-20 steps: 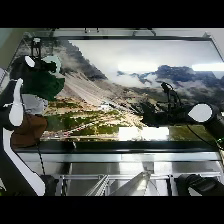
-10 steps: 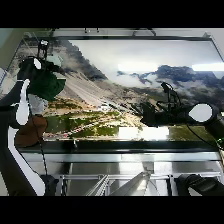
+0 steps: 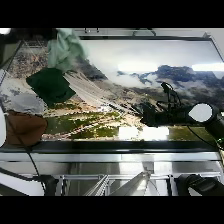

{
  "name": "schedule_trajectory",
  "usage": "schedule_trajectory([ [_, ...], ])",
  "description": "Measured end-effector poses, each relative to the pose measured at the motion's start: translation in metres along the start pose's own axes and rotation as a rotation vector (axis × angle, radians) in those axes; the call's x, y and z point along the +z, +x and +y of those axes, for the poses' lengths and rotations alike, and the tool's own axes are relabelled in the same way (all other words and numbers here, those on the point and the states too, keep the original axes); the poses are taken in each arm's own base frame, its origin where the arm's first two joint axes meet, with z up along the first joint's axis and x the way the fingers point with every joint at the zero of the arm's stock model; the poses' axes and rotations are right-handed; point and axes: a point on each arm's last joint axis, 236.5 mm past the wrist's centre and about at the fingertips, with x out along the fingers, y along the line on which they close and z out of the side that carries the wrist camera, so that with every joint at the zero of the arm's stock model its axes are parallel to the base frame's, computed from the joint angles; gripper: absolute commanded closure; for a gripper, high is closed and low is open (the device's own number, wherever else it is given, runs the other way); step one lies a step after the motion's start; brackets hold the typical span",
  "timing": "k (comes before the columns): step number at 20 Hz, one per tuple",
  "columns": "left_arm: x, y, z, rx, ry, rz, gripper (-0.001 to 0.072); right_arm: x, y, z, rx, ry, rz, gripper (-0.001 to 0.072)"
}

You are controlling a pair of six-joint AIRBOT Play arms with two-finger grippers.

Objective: Fold the shirts.

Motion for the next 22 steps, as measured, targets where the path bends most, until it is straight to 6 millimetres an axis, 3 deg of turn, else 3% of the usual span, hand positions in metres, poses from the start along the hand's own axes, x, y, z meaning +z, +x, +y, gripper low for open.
schedule_trajectory([
  [1, 0.019, -0.016, -0.028, -0.065, 0.005, -0.032, 0.0683, 0.0, 0.0, 0.0, 0.0, 0.0, 0.0, 0.0682],
  [3, 0.034, -0.039, -0.074, -0.177, 0.009, -0.04, 0.0684, 0.0, 0.0, 0.0, 0.0, 0.0, -0.001, 0.0682],
  [6, 0.02, -0.053, -0.121, -0.315, -0.034, 0.041, 0.0656, 0.0, 0.0, 0.0, 0.0, 0.0, 0.001, 0.0682],
  [7, 0.009, -0.053, -0.13, -0.346, -0.053, 0.082, 0.0442, -0.001, 0.0, 0.0, 0.0, 0.0, 0.003, 0.0682],
  [9, -0.019, -0.052, -0.144, -0.405, -0.098, 0.172, 0.009, -0.004, 0.0, 0.0, -0.001, 0.0, 0.016, 0.0681],
  [10, -0.031, -0.05, -0.147, -0.422, -0.115, 0.209, -0.0005, -0.005, 0.0, 0.0, -0.001, 0.0, 0.02, 0.0673],
  [11, -0.043, -0.049, -0.148, -0.435, -0.136, 0.241, -0.0006, -0.005, 0.0, 0.0, -0.001, 0.0, 0.023, 0.0672],
  [12, -0.053, -0.048, -0.146, -0.437, -0.158, 0.269, -0.0002, -0.006, 0.0, 0.0, -0.001, 0.0, 0.026, 0.0637],
  [13, -0.063, -0.047, -0.14, -0.433, -0.179, 0.291, 0.0068, -0.007, 0.0, 0.0, -0.001, 0.004, 0.028, 0.0491],
  [14, -0.074, -0.046, -0.131, -0.419, -0.212, 0.316, 0.0231, -0.007, 0.0, 0.0, -0.001, 0.005, 0.028, 0.0442],
  [16, -0.103, -0.044, -0.105, -0.368, -0.274, 0.379, 0.0689, -0.007, 0.0, -0.001, -0.001, 0.007, 0.031, 0.0578],
  [17, -0.122, -0.043, -0.088, -0.332, -0.315, 0.41, 0.0701, -0.007, 0.0, -0.001, -0.001, 0.008, 0.031, 0.0658],
  [18, -0.14, -0.042, -0.071, -0.294, -0.354, 0.434, 0.0701, -0.007, 0.0, -0.001, -0.001, 0.008, 0.031, 0.0681],
  [22, -0.231, -0.031, -0.002, -0.127, -0.509, 0.534, 0.0702, -0.004, 0.0, -0.001, -0.001, 0.009, 0.018, 0.0681],
])
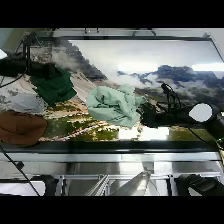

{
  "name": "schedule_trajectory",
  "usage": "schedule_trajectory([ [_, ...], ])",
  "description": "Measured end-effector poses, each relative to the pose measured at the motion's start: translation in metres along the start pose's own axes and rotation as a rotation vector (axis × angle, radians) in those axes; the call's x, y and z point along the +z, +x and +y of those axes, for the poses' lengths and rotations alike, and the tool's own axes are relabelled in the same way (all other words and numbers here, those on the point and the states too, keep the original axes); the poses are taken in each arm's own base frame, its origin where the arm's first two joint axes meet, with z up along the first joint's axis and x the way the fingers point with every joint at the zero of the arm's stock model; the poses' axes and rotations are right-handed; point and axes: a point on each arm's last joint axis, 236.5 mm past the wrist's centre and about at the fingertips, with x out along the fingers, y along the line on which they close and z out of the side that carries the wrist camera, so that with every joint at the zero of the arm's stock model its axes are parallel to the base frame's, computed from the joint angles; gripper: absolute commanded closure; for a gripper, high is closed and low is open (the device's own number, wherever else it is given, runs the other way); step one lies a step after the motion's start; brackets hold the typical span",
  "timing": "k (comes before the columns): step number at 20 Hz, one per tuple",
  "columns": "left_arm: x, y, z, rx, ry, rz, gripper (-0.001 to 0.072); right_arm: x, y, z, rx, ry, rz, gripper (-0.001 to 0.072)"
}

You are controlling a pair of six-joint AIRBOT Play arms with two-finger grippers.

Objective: Fold the shirts.

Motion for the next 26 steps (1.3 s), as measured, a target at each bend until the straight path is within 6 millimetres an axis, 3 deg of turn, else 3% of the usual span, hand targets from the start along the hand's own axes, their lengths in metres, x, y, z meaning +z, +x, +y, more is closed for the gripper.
schedule_trajectory([
  [4, -0.026, 0.044, 0.072, 0.067, -0.129, 0.051, 0.0707, 0.004, 0.0, 0.0, 0.0, 0.003, -0.015, 0.0682],
  [8, -0.013, 0.061, 0.131, 0.199, -0.19, 0.01, 0.0706, 0.005, 0.0, 0.0, 0.001, 0.004, -0.022, 0.0681],
  [11, 0.003, 0.042, 0.183, 0.372, -0.226, -0.034, 0.0706, 0.006, 0.0, 0.0, 0.001, 0.004, -0.025, 0.0681],
  [13, 0.006, 0.013, 0.222, 0.498, -0.259, -0.056, 0.0706, 0.006, 0.0, 0.0, 0.001, 0.005, -0.025, 0.0682],
  [15, 0.0, -0.018, 0.254, 0.578, -0.318, -0.064, 0.0704, 0.006, 0.0, 0.0, 0.002, 0.005, -0.026, 0.0682],
  [18, -0.015, -0.058, 0.286, 0.634, -0.406, -0.068, 0.0704, 0.006, 0.0, 0.001, 0.005, 0.008, -0.026, 0.0682],
  [20, -0.011, -0.079, 0.287, 0.63, -0.418, -0.102, 0.0703, 0.006, 0.0, 0.001, 0.007, 0.009, -0.026, 0.0681],
  [22, 0.005, -0.091, 0.27, 0.585, -0.389, -0.149, 0.0702, 0.006, 0.0, 0.002, 0.007, 0.009, -0.027, 0.0673],
  [24, 0.028, -0.096, 0.233, 0.49, -0.322, -0.195, 0.0702, 0.007, 0.0, 0.001, 0.007, 0.009, -0.029, 0.0673],
  [25, 0.041, -0.094, 0.202, 0.411, -0.277, -0.211, 0.0702, 0.008, 0.0, 0.001, 0.007, 0.01, -0.032, 0.0672],
  [26, 0.052, -0.093, 0.171, 0.342, -0.233, -0.22, 0.0702, 0.009, -0.001, 0.002, 0.007, 0.009, -0.037, 0.0585],
])
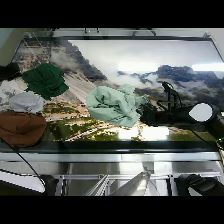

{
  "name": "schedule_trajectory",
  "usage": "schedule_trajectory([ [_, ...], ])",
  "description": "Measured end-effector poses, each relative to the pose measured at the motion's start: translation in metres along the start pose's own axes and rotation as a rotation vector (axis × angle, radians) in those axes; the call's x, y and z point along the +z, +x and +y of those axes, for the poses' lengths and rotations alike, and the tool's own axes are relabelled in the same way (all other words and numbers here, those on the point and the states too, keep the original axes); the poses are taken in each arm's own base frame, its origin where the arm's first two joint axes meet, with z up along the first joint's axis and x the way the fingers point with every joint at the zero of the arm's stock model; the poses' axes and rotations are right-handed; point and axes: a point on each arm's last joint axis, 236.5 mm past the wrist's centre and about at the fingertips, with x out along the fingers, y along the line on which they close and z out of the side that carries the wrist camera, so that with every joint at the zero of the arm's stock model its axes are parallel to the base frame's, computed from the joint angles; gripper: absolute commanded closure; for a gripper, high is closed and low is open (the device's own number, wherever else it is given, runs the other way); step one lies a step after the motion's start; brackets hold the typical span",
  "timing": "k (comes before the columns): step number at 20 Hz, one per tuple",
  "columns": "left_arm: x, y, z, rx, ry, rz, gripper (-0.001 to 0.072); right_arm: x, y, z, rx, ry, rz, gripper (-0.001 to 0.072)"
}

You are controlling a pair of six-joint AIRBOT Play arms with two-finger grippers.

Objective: Fold the shirts.

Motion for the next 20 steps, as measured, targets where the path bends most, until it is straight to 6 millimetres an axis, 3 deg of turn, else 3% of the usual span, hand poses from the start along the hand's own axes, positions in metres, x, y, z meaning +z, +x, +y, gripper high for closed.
schedule_trajectory([
  [1, 0.001, -0.008, -0.028, -0.064, 0.031, 0.0, 0.0701, 0.002, -0.001, 0.001, 0.001, 0.0, -0.005, 0.0379],
  [2, -0.001, -0.014, -0.054, -0.116, 0.063, 0.01, 0.0694, 0.004, -0.002, 0.001, 0.002, 0.001, -0.013, 0.0338],
  [4, -0.022, -0.02, -0.102, -0.217, 0.115, 0.088, 0.0322, 0.013, -0.003, -0.004, -0.004, 0.018, -0.035, 0.0337],
  [6, -0.052, -0.017, -0.14, -0.295, 0.15, 0.188, 0.0026, 0.022, 0.003, -0.016, -0.011, 0.044, -0.036, 0.0336],
  [11, -0.153, 0.017, -0.202, -0.4, 0.18, 0.453, 0.0004, 0.049, 0.049, -0.023, 0.093, 0.08, 0.005, 0.0337],
  [16, -0.235, 0.05, -0.243, -0.416, 0.216, 0.588, 0.0014, 0.076, 0.103, -0.036, 0.139, 0.125, 0.061, 0.0346],
  [17, -0.25, 0.056, -0.25, -0.417, 0.226, 0.61, 0.0029, 0.079, 0.111, -0.038, 0.146, 0.133, 0.075, 0.0427],
  [18, -0.262, 0.062, -0.256, -0.415, 0.235, 0.625, 0.027, 0.08, 0.117, -0.039, 0.152, 0.135, 0.086, 0.0629],
  [19, -0.273, 0.067, -0.26, -0.414, 0.245, 0.641, 0.0644, 0.082, 0.121, -0.039, 0.163, 0.13, 0.093, 0.0682],
  [20, -0.282, 0.071, -0.265, -0.415, 0.256, 0.658, 0.0712, 0.084, 0.122, -0.037, 0.176, 0.123, 0.097, 0.0683],
])
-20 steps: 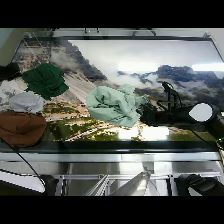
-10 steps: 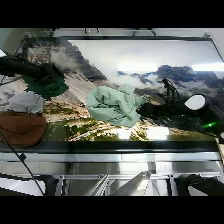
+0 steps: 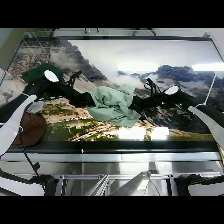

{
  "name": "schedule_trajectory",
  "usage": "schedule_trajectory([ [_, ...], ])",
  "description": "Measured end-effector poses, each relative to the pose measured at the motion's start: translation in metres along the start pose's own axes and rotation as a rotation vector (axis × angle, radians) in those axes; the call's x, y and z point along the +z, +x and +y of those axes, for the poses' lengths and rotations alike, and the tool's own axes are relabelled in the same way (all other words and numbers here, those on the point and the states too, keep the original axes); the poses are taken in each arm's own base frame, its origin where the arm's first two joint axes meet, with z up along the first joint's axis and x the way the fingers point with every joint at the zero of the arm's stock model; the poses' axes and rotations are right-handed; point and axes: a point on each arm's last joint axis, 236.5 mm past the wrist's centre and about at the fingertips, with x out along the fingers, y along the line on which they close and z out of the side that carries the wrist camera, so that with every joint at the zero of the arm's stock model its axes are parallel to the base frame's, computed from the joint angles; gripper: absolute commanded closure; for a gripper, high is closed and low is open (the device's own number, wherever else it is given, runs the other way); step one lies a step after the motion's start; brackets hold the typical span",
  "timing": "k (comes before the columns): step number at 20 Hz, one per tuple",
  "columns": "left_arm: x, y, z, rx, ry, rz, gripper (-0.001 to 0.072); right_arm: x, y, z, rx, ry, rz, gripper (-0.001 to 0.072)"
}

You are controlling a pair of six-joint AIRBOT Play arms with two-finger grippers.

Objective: Fold the shirts.

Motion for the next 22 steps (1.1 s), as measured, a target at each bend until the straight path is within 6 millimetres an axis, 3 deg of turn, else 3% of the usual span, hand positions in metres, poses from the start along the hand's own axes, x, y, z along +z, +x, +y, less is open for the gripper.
schedule_trajectory([
  [3, 0.0, 0.007, -0.013, -0.008, 0.033, 0.024, 0.0714, 0.014, -0.012, 0.019, 0.06, -0.052, -0.008, 0.0684],
  [5, 0.01, -0.011, -0.029, -0.018, 0.07, 0.006, 0.0713, 0.032, -0.042, 0.042, 0.11, -0.109, -0.05, 0.0684],
  [7, 0.026, -0.049, -0.049, -0.023, 0.119, -0.055, 0.0712, 0.056, -0.092, 0.069, 0.152, -0.18, -0.136, 0.0684],
  [9, 0.039, -0.101, -0.076, -0.021, 0.194, -0.137, 0.0712, 0.072, -0.16, 0.102, 0.178, -0.275, -0.256, 0.0684],
  [11, 0.042, -0.158, -0.111, -0.01, 0.288, -0.225, 0.0711, 0.075, -0.234, 0.14, 0.179, -0.389, -0.406, 0.0684],
  [14, 0.032, -0.24, -0.172, 0.017, 0.444, -0.398, 0.0712, 0.048, -0.331, 0.2, 0.146, -0.587, -0.638, 0.0684],
  [16, 0.014, -0.283, -0.215, 0.031, 0.55, -0.507, 0.071, 0.019, -0.38, 0.23, 0.079, -0.708, -0.78, 0.0684],
  [19, -0.016, -0.313, -0.252, 0.034, 0.644, -0.583, 0.0687, -0.018, -0.418, 0.253, -0.008, -0.816, -0.9, 0.0684],
  [22, -0.031, -0.304, -0.25, 0.031, 0.638, -0.55, 0.0686, -0.031, -0.421, 0.251, -0.05, -0.839, -0.903, 0.0684],
])
